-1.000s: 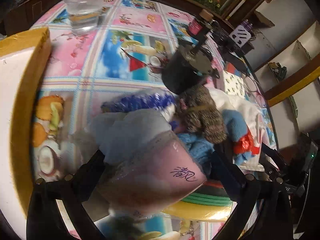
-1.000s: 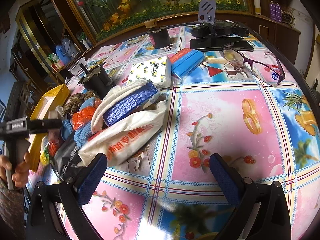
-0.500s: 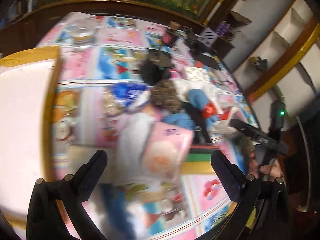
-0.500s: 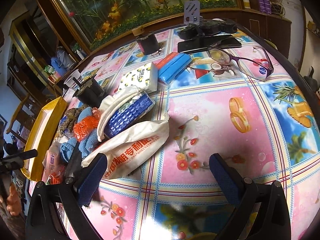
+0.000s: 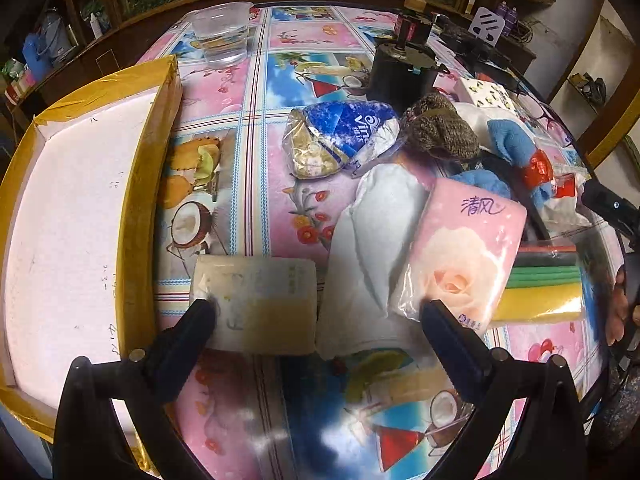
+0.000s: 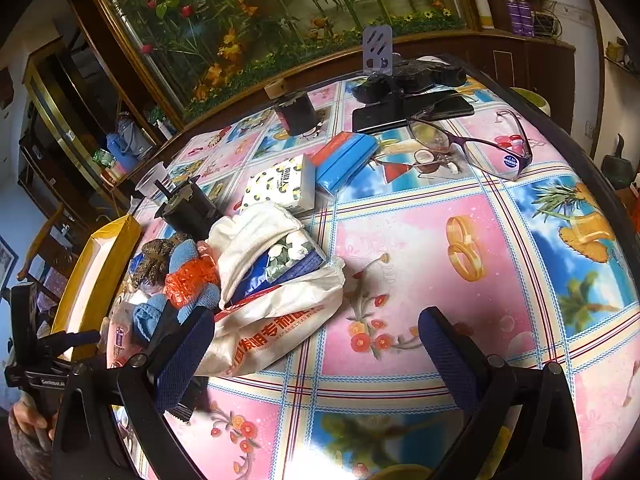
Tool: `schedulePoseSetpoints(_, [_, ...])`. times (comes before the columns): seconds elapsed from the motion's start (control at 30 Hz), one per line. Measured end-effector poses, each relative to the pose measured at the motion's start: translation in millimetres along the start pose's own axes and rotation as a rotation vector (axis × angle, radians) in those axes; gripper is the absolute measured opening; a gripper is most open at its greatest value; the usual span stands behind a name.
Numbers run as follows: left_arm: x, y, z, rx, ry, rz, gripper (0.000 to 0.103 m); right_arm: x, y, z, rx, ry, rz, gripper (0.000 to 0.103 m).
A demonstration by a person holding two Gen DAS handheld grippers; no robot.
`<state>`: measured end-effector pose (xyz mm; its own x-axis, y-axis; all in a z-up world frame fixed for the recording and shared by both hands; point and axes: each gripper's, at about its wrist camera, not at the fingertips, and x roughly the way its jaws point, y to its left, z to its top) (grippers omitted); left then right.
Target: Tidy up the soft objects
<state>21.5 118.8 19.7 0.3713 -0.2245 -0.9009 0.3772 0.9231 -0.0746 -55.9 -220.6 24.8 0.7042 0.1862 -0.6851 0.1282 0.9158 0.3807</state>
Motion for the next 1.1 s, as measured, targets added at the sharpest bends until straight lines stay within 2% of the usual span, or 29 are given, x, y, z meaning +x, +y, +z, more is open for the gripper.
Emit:
schedulePoseSetpoints(0.07, [-1.9,-3.6,1.9,-0.006,-0.02,-0.045,0.103,0.0,0.7,-0.2,-0.002,-0.001,0.003,0.103])
schedulePoseSetpoints(0.17, [-11.8,-21.5,-0.7,0.014,-0.034,-0.262,0.103,-0.2,1.9,-0.7,-0.007,-0.001,0.006,0.103])
schedulePoseSetpoints(0.2, [-15.0,-29.8,-3.0,0.032,-0.036,-0.277,0.103,-0.4,2.2,-0.7,-0.008,-0.003,0.007,0.103])
schedulePoseSetpoints(0.3, [-27.5,-37.9,-7.5,0.062,-0.064,-0.203,0.103,-1.6,1.4,-0.3,-0.006,-0.012,0.007,0.103])
schedulePoseSetpoints(0.43, [-32.8,-5.0,-7.1,-0.034,-0.083,-0.078,0.103,-2.5,1.4,-0.4,-0.003,-0.013,0.009,0.103])
schedulePoseSetpoints(0.57, [-16.0,20.8,-8.1,-0.122,-0.034,-0.054,0.103,-4.3,3.2,-1.1,-0.013,-0.016,0.01,0.103])
schedulePoseSetpoints(0.67, [-10.8,19.7,-5.3,-0.117,-0.039,-0.032,0.103,-4.2,2.8,-1.5,-0.012,-0.015,0.006,0.103])
schedulePoseSetpoints(0.83, [2.3,16.0,5.8,-0.093,-0.041,0.073,0.103,-1.0,3.3,-1.4,-0.015,-0.005,0.005,0.103])
schedulePoseSetpoints(0.97, [8.6,11.4,6.1,-0.063,-0.046,0.105,0.103,-0.8,3.9,-1.2,-0.018,-0.005,0.01,0.103])
schedulePoseSetpoints(1.1, [7.0,-11.8,-1.0,0.02,-0.046,0.018,0.103,0.0,4.3,-1.4,-0.019,-0.002,0.015,0.103])
